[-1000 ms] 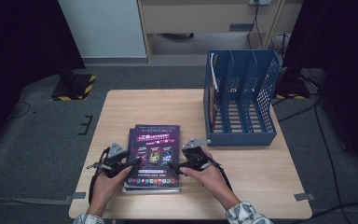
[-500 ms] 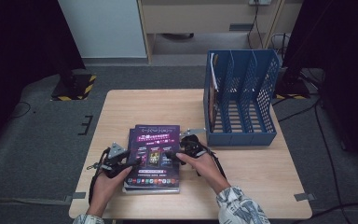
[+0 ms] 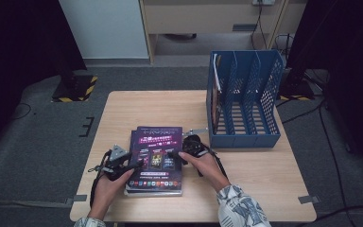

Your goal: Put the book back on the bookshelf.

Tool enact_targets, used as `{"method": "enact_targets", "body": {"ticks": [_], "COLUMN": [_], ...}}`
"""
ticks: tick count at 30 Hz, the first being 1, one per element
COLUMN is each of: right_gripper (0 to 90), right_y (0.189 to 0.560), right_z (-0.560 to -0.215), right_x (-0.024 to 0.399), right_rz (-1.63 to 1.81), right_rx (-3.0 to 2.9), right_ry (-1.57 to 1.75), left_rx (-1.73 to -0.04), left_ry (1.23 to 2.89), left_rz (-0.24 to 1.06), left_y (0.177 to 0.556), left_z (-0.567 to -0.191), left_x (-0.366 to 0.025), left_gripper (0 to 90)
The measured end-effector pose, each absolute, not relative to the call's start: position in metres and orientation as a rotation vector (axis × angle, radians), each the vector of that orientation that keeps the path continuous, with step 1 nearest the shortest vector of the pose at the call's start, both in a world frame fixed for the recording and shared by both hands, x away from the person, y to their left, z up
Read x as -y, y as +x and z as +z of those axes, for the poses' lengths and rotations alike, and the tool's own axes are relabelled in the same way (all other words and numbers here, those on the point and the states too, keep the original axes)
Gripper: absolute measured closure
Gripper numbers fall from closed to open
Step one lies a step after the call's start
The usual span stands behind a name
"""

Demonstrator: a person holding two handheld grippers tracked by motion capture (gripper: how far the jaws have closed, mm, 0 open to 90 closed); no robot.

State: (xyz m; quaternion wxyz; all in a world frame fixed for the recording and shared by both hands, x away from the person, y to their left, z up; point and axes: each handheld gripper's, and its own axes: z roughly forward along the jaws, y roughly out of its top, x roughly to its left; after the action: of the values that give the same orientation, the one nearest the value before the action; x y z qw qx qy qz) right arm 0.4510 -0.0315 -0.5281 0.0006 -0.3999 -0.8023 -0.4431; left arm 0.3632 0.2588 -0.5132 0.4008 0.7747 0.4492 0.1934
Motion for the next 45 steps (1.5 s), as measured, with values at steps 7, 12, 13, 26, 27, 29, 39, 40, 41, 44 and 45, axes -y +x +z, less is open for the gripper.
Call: {"method": "enact_targets", "body": {"ticks": [7,12,13,26,27,29,39,40,41,44,45], "right_gripper": [24.0,24.5,24.5,26.0,26.0,26.1,28.0,28.0,27.9,28.0,28.0], "right_y": [0.448,0.447,0.448,0.464,0.464,0.465,0.469,0.470,0.470,0.470,0.470], "right_z": [-0.512,-0.494,-0.490,-0.484,-0.484,-0.484,-0.487,-0.487,-0.486,-0.487,-0.488], "right_x": [0.034,0.028,0.026,-0.005,-0.005,-0.009,-0.021,-0.021,-0.023,-0.024,-0.025], "right_rz": [-1.448,-1.473,-1.476,-1.419,-1.419,-1.405,-1.382,-1.388,-1.383,-1.382,-1.379], "right_rx": [2.512,2.519,2.527,2.540,2.540,2.553,2.566,2.568,2.573,2.573,2.569], "right_ry": [-1.243,-1.203,-1.188,-1.180,-1.180,-1.169,-1.183,-1.176,-1.182,-1.185,-1.181], "left_rx": [-1.142,-1.146,-1.147,-1.147,-1.146,-1.145,-1.146,-1.147,-1.147,-1.148,-1.148], "left_ry": [1.962,1.959,1.958,1.953,1.952,1.953,1.950,1.948,1.947,1.947,1.946], "left_rz": [0.487,0.489,0.489,0.487,0.486,0.486,0.485,0.486,0.487,0.487,0.487], "left_y": [0.363,0.362,0.362,0.362,0.362,0.362,0.362,0.362,0.362,0.361,0.361], "left_z": [-0.513,-0.513,-0.513,-0.513,-0.514,-0.514,-0.514,-0.514,-0.514,-0.514,-0.514], "left_x": [-0.260,-0.261,-0.261,-0.262,-0.262,-0.262,-0.262,-0.262,-0.262,-0.262,-0.262], "left_gripper": [37.2,37.2,37.2,37.3,37.3,37.2,37.3,37.3,37.3,37.3,37.3]}}
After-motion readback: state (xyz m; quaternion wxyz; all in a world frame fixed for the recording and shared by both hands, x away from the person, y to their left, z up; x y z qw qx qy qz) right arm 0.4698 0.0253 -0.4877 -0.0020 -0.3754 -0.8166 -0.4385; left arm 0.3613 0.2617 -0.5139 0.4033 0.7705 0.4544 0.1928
